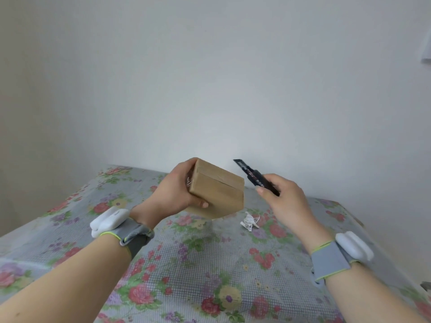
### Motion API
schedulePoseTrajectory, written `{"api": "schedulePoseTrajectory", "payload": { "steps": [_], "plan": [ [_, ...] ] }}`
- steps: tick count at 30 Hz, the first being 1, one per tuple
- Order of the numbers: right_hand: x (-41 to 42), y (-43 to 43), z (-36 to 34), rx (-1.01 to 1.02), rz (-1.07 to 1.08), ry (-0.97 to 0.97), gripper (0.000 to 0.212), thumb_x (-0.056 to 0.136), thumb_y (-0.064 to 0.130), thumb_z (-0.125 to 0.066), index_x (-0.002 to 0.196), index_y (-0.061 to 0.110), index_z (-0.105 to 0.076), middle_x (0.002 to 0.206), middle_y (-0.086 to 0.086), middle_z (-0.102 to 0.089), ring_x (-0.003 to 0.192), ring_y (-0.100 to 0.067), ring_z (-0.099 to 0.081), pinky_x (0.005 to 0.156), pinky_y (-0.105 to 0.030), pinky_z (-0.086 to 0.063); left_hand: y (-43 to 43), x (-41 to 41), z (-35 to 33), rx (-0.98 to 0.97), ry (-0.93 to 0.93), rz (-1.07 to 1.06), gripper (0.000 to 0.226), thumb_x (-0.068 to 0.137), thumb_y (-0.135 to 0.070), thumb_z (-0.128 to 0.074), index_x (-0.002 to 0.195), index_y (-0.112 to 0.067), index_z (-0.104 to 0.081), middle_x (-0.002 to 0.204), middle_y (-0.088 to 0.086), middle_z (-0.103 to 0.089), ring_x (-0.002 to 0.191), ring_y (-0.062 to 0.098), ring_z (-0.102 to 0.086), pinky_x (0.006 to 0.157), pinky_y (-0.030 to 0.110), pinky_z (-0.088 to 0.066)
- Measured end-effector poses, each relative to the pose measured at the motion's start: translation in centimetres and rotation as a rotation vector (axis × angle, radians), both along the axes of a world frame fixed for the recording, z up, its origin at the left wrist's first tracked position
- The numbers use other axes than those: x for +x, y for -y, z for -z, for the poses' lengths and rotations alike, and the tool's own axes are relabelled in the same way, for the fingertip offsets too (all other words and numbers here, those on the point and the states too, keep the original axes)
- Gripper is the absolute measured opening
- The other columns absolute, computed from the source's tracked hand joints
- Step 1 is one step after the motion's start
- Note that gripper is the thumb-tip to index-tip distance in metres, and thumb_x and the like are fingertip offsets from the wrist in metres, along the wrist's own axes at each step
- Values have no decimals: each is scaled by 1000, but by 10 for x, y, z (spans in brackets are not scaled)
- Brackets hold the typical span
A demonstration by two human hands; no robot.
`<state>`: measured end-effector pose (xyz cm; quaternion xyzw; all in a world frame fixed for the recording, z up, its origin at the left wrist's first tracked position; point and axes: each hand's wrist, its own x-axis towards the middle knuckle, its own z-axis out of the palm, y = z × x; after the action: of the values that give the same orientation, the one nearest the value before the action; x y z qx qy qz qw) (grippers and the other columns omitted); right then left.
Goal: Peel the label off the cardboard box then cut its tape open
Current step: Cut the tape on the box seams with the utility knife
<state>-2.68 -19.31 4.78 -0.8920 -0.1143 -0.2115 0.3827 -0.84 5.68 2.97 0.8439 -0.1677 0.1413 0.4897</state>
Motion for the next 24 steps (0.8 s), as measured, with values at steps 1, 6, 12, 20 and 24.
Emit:
{"api": "schedulePoseTrajectory", "payload": {
  "steps": [1, 6, 12, 20, 24],
  "plan": [
    [-2, -6, -4, -59, -20, 39, 18, 90, 22, -59, 106, 29, -65, 79, 10, -65, 62, -4, -52, 56, -21, -36, 0, 1, 0, 28, 10, -5, 90, 54, -13, -88, 129, -33, -42, 120, -14, -51, 108, 9, -49, 88, 28, -42],
    [-14, -29, -16, -318, -104, 79, 44, 92, 30, -56, 129, 52, -46, 103, 27, -61, 66, 10, -46, 60, -16, -38, 2, -1, -3, 108, 23, -1, 101, 55, -9, -87, 139, -31, -35, 128, -10, -41, 114, 12, -43, 97, 27, -35],
    [-19, -35, -17, -453, -92, 105, 41, 94, 33, -52, 127, 56, -46, 94, 18, -68, 59, 5, -44, 53, -17, -34, 1, -4, -4, 106, 0, 13, 101, 56, -6, -86, 139, -33, -35, 126, -12, -39, 112, 11, -43, 94, 26, -36],
    [-18, -30, -18, -482, -54, 133, 41, 93, 31, -53, 124, 57, -47, 91, 15, -67, 75, -5, -50, 60, -20, -39, 1, -4, -4, 97, -6, 12, 101, 55, -6, -86, 138, -33, -36, 127, -10, -42, 114, 14, -44, 98, 29, -37],
    [-16, -30, -17, -498, -46, 143, 40, 94, 32, -52, 124, 57, -47, 89, 14, -67, 78, -7, -51, 61, -20, -39, 2, -4, -5, 90, -10, 11, 101, 54, -6, -86, 137, -34, -37, 128, -9, -42, 114, 15, -45, 98, 30, -38]
  ]
}}
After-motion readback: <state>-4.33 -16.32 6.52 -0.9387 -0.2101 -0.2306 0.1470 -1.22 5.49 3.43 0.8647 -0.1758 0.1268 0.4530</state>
